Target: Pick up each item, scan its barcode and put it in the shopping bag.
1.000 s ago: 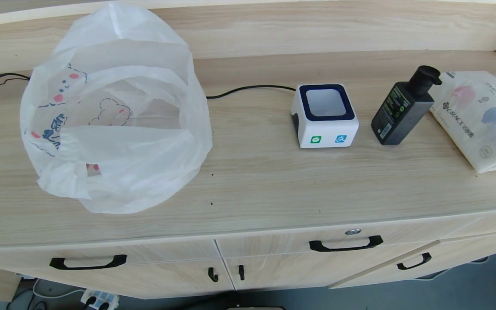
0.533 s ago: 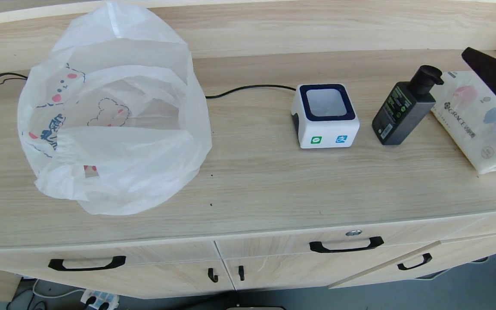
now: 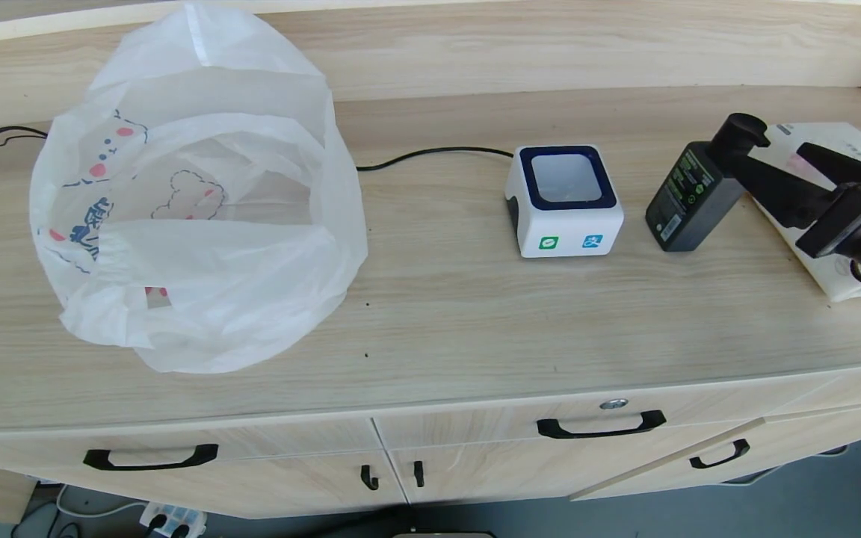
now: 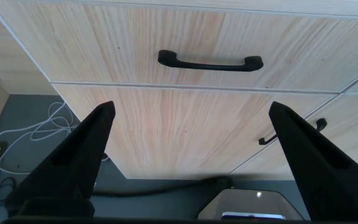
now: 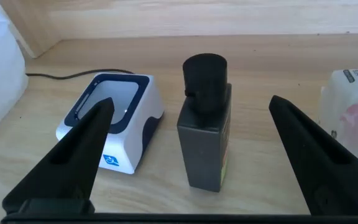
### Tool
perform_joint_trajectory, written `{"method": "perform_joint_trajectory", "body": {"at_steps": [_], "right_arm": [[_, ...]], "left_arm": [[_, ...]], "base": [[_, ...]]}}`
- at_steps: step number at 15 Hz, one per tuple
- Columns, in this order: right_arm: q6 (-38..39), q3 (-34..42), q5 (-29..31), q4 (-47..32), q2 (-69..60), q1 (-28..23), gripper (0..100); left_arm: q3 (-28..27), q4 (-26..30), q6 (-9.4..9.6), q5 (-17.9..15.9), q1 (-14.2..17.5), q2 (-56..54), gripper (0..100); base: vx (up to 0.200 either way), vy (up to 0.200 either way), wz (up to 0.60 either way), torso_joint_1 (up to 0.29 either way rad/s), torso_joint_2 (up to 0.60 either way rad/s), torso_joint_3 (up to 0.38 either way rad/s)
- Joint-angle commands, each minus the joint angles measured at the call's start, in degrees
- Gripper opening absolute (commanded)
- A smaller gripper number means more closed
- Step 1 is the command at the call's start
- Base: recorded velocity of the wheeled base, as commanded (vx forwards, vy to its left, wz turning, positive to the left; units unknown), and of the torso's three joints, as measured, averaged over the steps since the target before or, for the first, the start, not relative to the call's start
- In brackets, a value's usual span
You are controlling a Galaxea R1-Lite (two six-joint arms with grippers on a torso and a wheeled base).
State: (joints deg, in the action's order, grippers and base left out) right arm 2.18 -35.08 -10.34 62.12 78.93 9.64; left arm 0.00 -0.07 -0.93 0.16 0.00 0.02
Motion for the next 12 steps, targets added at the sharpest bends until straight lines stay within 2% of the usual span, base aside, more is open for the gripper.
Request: {"method": "perform_joint_trajectory", "body": {"at_steps": [1, 8, 12], "right_arm": [[-0.07, 0.10, 0.05, -0.07, 0.87, 0.11, 100], [0.89, 0.72, 0.05, 0.37, 5.18, -0.50, 100], [0.63, -2.88, 0.05, 2.21, 10.27, -0.68, 100]], "left_arm": [[0.00, -0.01, -0.04, 0.02, 0.00, -0.02, 100], [0.00, -0.01, -0.04, 0.02, 0.00, -0.02, 100], [0.00, -0.01, -0.04, 0.02, 0.00, -0.02, 100]], "base": [[0.000, 0.000, 0.00, 0.000, 0.00, 0.000], [0.000, 0.000, 0.00, 0.000, 0.00, 0.000], [0.000, 0.000, 0.00, 0.000, 0.00, 0.000]]}}
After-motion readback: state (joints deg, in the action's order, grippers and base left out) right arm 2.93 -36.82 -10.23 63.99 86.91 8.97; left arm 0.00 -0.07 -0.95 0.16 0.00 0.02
